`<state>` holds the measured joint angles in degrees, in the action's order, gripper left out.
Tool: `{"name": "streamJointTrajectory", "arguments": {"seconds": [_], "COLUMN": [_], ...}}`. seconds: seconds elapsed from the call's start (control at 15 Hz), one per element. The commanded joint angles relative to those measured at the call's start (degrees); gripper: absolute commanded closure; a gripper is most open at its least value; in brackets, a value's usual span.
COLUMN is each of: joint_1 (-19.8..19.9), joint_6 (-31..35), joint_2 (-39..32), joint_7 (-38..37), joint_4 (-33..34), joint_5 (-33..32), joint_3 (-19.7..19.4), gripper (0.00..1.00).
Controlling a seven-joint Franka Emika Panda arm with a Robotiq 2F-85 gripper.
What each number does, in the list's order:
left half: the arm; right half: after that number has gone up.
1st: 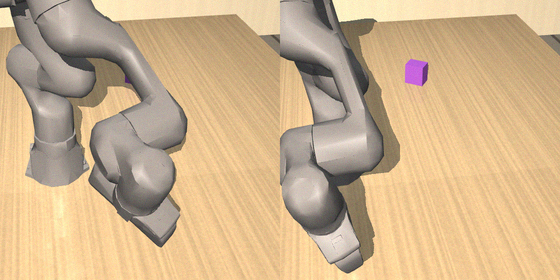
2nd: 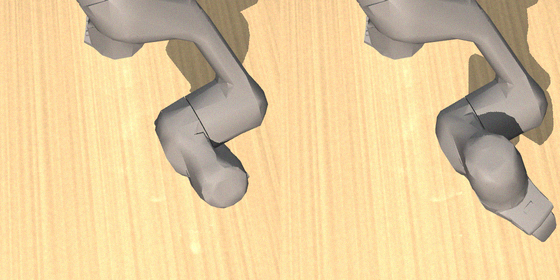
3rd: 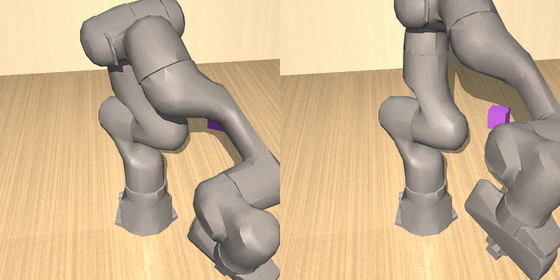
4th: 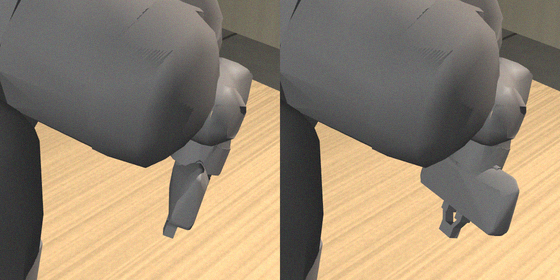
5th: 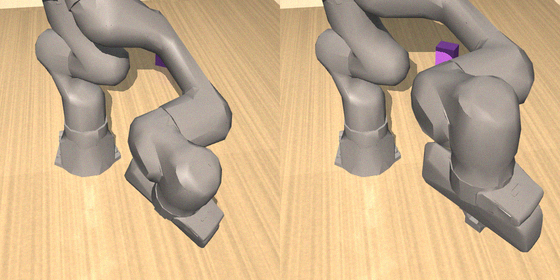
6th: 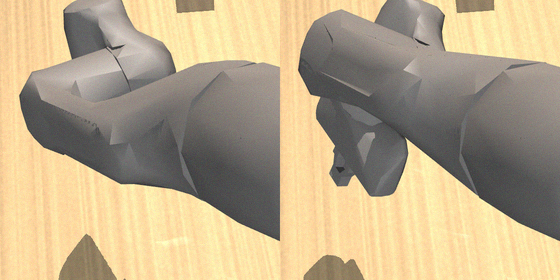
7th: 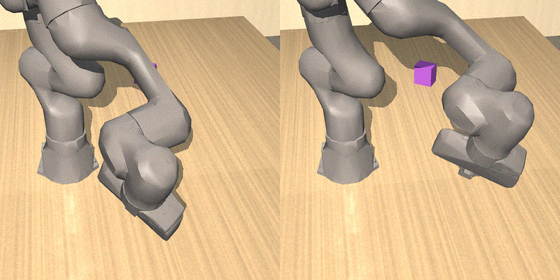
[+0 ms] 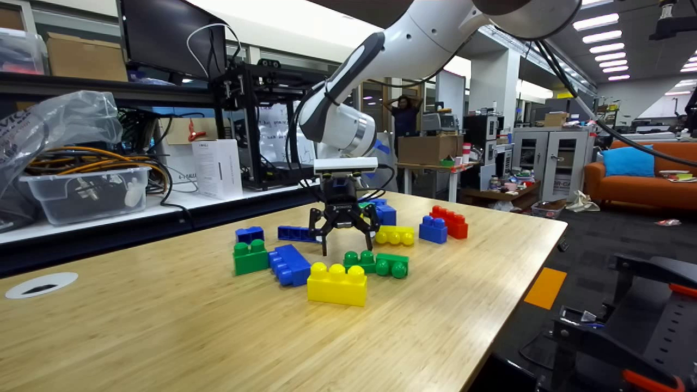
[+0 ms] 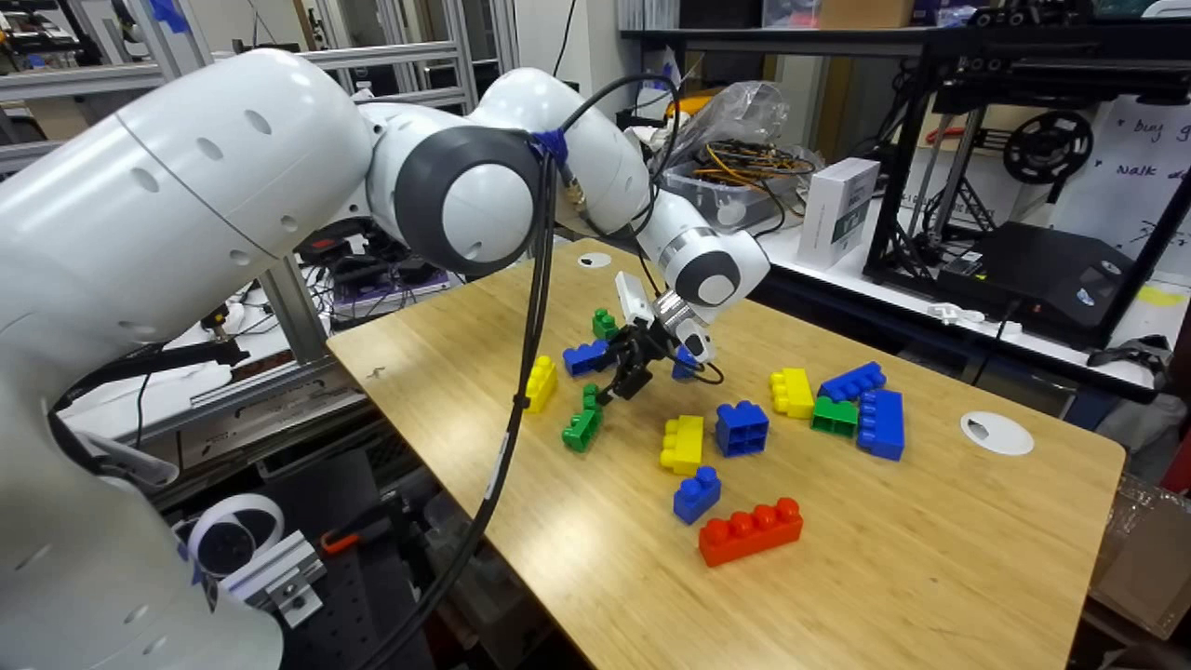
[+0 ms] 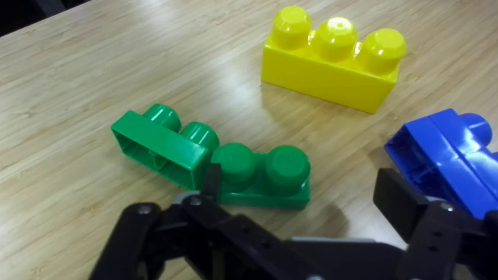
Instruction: Move the yellow block at the center of the table backwards then put a green block on top of it
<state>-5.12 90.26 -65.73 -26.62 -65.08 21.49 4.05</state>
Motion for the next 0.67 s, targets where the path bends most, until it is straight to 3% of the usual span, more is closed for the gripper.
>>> {"name": "streamJointTrajectory", "arguments": {"seconds": [0.0, 0.6], "joint_1": [-0.53, -0.50], "joint_6": [0.02, -0.44], "joint_2": [-1.83, -1.36], "joint_7": [1.17, 0.42], "joint_4": [1.92, 0.41], "joint_5": [-1.18, -1.79], "joint_3": [-0.50, -0.74], "gripper": [0.00, 0.00]}}
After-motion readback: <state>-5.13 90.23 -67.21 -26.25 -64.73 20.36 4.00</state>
